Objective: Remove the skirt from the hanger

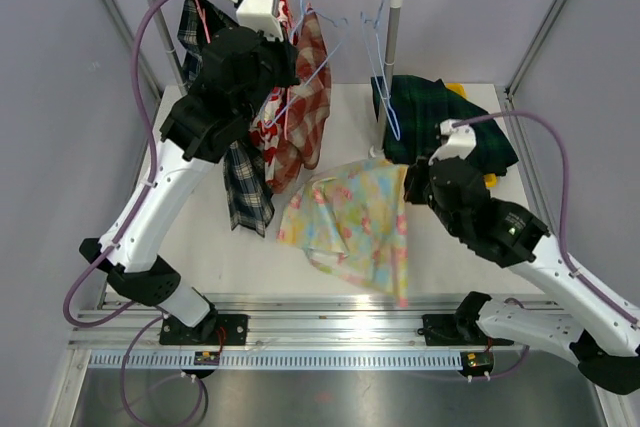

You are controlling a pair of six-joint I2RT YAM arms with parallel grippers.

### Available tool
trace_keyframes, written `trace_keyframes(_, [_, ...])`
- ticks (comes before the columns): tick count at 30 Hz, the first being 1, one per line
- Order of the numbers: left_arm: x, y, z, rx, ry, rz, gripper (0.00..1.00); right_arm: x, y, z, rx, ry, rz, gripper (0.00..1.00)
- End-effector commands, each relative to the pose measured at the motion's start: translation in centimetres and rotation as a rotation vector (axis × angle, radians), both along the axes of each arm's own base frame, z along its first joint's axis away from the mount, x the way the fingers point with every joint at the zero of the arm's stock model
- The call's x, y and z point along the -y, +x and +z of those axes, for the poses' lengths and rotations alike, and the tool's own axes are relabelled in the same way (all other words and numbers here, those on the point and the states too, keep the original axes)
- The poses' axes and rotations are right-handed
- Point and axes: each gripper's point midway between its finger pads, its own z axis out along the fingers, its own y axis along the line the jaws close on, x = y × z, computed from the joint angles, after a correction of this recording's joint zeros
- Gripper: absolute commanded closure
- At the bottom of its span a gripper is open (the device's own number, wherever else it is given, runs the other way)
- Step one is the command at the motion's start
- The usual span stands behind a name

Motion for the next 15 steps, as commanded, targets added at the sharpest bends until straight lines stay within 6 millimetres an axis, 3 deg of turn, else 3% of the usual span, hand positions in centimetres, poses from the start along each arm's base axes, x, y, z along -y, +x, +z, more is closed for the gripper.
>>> trace_keyframes(1, [0.3,-1.7,2.7,0.086,-0.043,-0.048,1.0,4.8,3.5,10.2,0.274,-0.121,-0.231,1.0])
trace_keyframes(3, [0.4,-1.9,2.0,0.074,-0.031,-0.054,1.0,6.8,5.7,12.2,0.304,-0.169,-0.289,1.0])
trace_keyframes(4, [0.3,-2.1,2.1,0.077,-0.034,-0.056,1.0,7.7,6.2,14.7,0.342,-0.134,-0.314,1.0])
trace_keyframes(6, [0.3,-2.1,1.4,0.067,-0.021,-0.055,1.0,10.7,8.6,15.9,0.351,-0.178,-0.389,1.0])
trace_keyframes(7, [0.2,-2.2,1.4,0.068,-0.022,-0.055,1.0,12.0,9.0,18.1,0.393,-0.167,-0.429,1.0])
trace_keyframes(9, [0.3,-2.1,1.1,0.062,-0.014,-0.055,1.0,12.7,11.3,18.6,0.393,-0.22,-0.434,1.0])
trace_keyframes(10, [0.2,-2.0,1.0,0.064,-0.012,-0.052,1.0,14.3,11.6,20.6,0.425,-0.216,-0.479,1.0])
trace_keyframes(12, [0.3,-1.8,0.9,0.063,-0.005,-0.047,1.0,14.6,14.0,20.8,0.414,-0.249,-0.487,1.0])
trace_keyframes(13, [0.4,-1.7,0.8,0.064,-0.004,-0.044,1.0,15.6,14.3,22.7,0.45,-0.235,-0.516,1.0])
trace_keyframes(14, [0.4,-1.5,0.7,0.064,-0.002,-0.04,1.0,15.7,14.9,23.4,0.465,-0.228,-0.513,1.0])
trace_keyframes(15, [0.6,-1.3,0.6,0.063,-0.001,-0.038,1.0,15.7,16.5,22.9,0.451,-0.228,-0.513,1.0])
